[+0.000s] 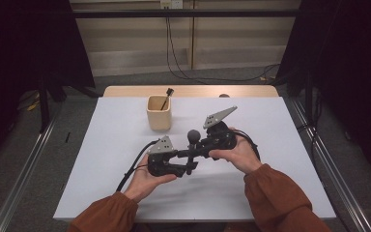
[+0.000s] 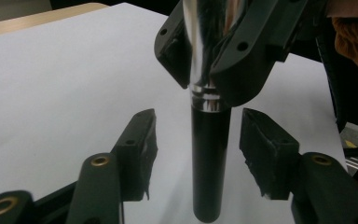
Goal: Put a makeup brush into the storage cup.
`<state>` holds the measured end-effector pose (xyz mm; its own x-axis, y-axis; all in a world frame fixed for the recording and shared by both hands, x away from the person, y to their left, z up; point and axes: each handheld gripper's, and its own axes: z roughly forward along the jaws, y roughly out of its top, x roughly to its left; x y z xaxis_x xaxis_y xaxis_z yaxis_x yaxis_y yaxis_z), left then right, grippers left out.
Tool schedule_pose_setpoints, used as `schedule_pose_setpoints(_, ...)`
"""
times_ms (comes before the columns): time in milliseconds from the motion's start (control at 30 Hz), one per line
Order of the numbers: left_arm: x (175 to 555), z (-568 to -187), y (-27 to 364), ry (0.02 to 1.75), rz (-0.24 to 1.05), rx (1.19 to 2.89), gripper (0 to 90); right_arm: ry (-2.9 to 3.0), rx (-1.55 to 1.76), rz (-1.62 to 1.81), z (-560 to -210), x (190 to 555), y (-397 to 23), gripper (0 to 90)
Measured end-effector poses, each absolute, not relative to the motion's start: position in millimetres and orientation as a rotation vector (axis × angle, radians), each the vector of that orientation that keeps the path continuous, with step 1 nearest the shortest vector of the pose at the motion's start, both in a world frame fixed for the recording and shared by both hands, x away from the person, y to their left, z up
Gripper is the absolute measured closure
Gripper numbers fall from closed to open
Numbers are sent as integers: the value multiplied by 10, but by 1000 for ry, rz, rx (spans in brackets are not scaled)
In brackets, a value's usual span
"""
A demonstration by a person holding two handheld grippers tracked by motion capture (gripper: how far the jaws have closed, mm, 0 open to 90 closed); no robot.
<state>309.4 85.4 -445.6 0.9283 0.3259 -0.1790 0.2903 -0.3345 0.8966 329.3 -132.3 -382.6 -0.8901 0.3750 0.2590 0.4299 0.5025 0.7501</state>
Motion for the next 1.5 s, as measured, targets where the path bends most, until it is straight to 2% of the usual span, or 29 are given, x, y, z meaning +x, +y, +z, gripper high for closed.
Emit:
schedule_pose_setpoints(167, 3103, -4459, 862, 451, 48, 1933, 630, -2662, -715, -1366, -3852, 3293, -1311, 710)
schedule_pose_setpoints(500, 3104, -4461, 863, 446, 45, 1913, 738, -2668, -723, -1377, -3865, 3300, -1308, 711)
schedule_pose_setpoints(967, 3104, -4453, 873, 432, 58, 1911, 746, -2637, -719, -1446, -3892, 3288, -1333, 697)
schedule_pose_setpoints(1500, 3138, -4449, 927, 474, 64, 1906, 746, -2607, -822, -1555, -3911, 3265, -1434, 479)
